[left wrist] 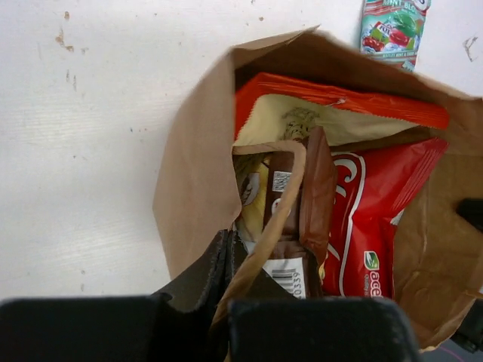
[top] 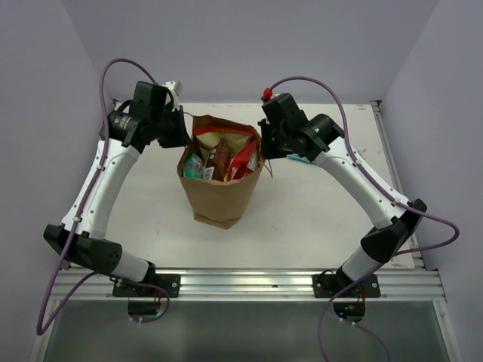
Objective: Place the snacks into the paper bag
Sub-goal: Adjust the paper bag at the center of the board, then pick up the snack from the center of the board.
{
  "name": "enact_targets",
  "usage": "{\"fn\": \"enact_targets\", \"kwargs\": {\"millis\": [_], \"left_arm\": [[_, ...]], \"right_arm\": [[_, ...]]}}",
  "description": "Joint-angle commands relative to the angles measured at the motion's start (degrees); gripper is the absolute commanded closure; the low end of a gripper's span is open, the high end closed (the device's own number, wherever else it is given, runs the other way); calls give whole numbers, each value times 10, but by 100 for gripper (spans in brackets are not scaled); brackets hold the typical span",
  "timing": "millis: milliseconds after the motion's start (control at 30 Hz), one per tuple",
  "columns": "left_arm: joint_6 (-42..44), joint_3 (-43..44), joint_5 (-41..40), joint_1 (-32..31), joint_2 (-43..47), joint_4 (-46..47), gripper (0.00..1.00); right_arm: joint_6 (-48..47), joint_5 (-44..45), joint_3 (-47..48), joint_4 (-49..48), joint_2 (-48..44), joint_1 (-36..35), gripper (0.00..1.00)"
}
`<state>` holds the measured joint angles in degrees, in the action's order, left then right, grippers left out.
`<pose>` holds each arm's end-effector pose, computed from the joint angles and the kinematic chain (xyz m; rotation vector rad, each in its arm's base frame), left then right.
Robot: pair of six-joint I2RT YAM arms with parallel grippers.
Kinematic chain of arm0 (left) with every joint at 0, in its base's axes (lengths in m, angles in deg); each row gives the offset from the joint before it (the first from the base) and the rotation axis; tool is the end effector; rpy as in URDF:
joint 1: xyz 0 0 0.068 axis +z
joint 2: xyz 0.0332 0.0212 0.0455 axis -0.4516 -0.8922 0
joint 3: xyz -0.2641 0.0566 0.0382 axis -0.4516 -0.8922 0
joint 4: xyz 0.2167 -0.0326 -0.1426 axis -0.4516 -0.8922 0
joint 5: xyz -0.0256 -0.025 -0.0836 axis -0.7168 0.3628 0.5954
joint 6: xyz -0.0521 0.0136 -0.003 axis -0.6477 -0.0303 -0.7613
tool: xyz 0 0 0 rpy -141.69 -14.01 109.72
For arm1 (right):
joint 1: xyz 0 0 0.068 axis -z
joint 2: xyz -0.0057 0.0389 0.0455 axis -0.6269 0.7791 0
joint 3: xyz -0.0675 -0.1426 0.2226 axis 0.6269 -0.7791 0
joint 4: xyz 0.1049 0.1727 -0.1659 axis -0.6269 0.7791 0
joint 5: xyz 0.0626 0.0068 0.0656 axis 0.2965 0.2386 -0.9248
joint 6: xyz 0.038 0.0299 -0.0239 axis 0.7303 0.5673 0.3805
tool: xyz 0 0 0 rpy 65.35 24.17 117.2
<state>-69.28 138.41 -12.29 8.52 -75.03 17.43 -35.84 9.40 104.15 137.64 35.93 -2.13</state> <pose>0.2708 -0.0938 0.4194 -0.0764 2.4167 -0.4839 0.2568 0.2144 0.4121 -0.1966 2.3960 0.3525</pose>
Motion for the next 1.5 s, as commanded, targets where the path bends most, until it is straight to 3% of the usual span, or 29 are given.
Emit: {"fn": "enact_targets", "kwargs": {"millis": [0,33,100,233,300,467,567,600,667,700,833,933,1133,1367,1467], "left_arm": [[-10,158,23,-5,4,2,100],[-10,173,1,-27,5,-2,100],[10,114,-47,-34,11,9,100],[12,87,30,4,-18,7,100],[6,85,16,0,2,43,100],[22,44,18,1,-11,38,100],[18,-5,15,1,6,63,100],[19,-5,6,1,9,63,100],[26,0,-5,1,12,58,100],[28,0,-16,1,13,57,100],[34,-4,-28,1,16,53,100],[33,-10,-39,2,23,56,100],[39,-5,-61,2,40,54,81],[43,6,-87,3,57,55,42],[46,4,-94,4,65,57,31]], "right_arm": [[5,-14,44,-5,-41,-5,100],[4,-12,41,-10,-43,-4,100],[-3,2,-4,-30,-46,-4,100],[2,-29,23,-10,-17,-6,100],[10,-28,-10,-58,-46,-10,100],[6,-27,-17,-54,-29,-9,100],[10,-47,-33,-84,-41,-9,84],[10,-47,-37,-103,-52,-8,72],[2,-47,-24,-117,-59,-9,59],[-3,-47,-17,-121,-64,-9,48],[-22,-63,5,-154,-83,-8,26],[-32,-46,9,-179,-97,-6,16],[-55,54,-11,-201,-115,17,6],[-23,118,-84,-185,-113,126,5],[-4,105,-117,-190,-98,175,4]]}}
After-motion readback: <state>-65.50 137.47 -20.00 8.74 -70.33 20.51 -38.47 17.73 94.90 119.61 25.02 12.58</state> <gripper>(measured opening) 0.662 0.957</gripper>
